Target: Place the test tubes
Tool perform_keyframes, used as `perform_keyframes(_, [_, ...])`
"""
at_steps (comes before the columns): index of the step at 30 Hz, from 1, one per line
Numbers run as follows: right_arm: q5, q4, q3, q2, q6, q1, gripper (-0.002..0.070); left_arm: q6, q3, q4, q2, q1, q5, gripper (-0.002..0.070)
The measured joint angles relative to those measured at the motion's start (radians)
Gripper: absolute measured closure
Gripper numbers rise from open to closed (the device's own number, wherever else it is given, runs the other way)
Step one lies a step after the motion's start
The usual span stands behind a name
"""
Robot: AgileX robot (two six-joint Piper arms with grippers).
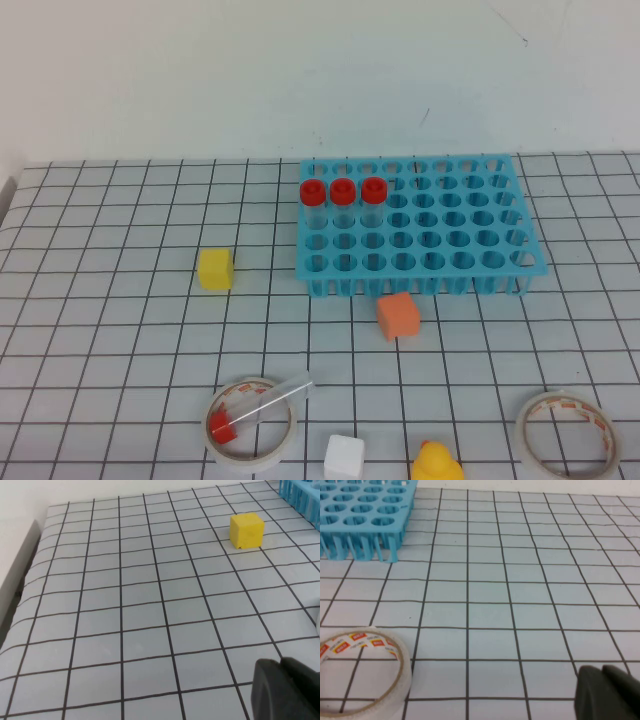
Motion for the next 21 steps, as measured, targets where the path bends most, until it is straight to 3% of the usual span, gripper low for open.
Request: perform_keyframes(21, [0.0,0.0,0.0,0.0,0.0,0.0,0.0678,0.004,0.002,0.0,0.0,0.0,-0.01,0.0676])
